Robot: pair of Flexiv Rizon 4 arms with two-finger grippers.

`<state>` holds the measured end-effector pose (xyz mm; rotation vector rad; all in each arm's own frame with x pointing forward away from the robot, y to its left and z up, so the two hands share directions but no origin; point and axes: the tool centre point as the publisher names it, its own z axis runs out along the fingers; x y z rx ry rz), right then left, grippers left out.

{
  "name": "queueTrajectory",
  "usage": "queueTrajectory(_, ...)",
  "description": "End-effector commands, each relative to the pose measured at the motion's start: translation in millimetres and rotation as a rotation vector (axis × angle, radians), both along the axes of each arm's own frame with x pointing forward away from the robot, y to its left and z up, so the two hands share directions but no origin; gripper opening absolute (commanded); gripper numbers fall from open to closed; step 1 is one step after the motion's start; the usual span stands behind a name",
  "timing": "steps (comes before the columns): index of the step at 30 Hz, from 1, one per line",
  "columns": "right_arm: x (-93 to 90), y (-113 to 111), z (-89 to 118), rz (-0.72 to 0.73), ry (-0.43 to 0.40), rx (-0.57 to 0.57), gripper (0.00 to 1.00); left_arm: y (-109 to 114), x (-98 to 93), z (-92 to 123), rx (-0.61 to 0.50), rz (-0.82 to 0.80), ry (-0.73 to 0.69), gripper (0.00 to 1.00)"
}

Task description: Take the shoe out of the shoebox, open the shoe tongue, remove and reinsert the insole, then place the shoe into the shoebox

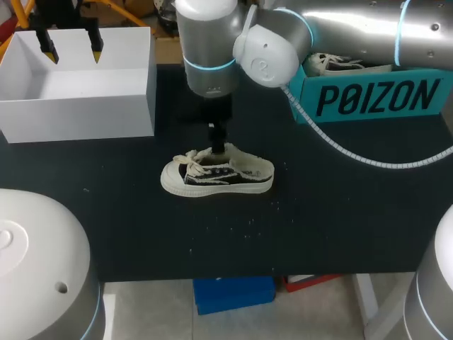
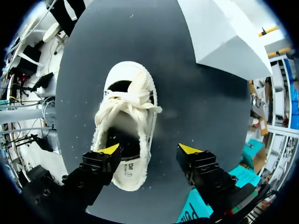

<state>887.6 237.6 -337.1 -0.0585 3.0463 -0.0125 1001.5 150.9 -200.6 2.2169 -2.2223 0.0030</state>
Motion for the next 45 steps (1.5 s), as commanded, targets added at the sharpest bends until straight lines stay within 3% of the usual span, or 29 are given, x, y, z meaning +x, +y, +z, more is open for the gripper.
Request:
queueTrajectory(1, -16.4, -27.3, 33.5, 0.1, -0.036, 0.213, 1.0, -0.5, -0.4, 0.4, 0.002, 0.001, 0.001, 1.0)
queueTrajectory(7, -24.3, -47.8, 41.7, 0.196, 0.009, 0.459, 1.0, -0.5, -0.4, 0.4, 0.002, 0.001, 0.001, 1.0)
queueTrajectory(11, -25.3, -75.5, 41.3, 0.225, 0.058, 0.6, 1.0, -0.5, -0.4, 0.4, 0.002, 0.001, 0.001, 1.0)
queueTrajectory(43, -25.3, -75.5, 41.3, 0.225, 0.058, 0.6, 1.0, -0.5, -0.4, 0.4, 0.002, 0.001, 0.001, 1.0)
queueTrajectory(45, -33.3, -87.2, 32.6, 0.175, 0.07, 0.676, 1.0, -0.5, -0.4, 0.4, 0.002, 0.001, 0.001, 1.0)
